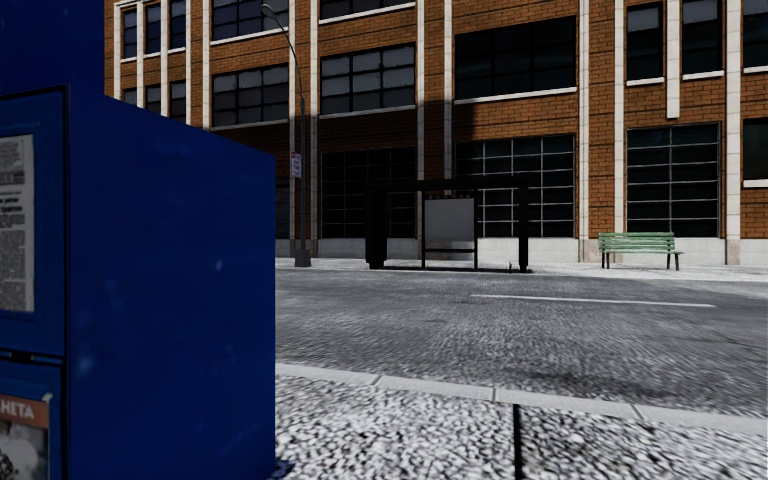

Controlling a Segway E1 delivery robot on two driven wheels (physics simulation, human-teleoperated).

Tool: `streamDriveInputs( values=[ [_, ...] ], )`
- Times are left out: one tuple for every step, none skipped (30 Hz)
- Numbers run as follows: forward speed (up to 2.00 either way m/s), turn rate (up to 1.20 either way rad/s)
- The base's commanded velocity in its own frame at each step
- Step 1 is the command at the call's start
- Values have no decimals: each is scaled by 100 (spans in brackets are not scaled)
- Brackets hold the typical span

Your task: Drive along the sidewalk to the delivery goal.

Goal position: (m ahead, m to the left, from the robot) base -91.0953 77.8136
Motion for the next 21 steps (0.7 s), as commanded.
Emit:
streamDriveInputs(
  values=[
    [0,0],
    [0,0],
    [0,0],
    [0,0],
    [0,0],
    [0,0],
    [0,0],
    [0,0],
    [0,0],
    [0,0],
    [0,0],
    [0,0],
    [0,0],
    [0,0],
    [0,0],
    [0,0],
    [0,0],
    [0,0],
    [0,0],
    [0,0],
    [0,0]
  ],
)
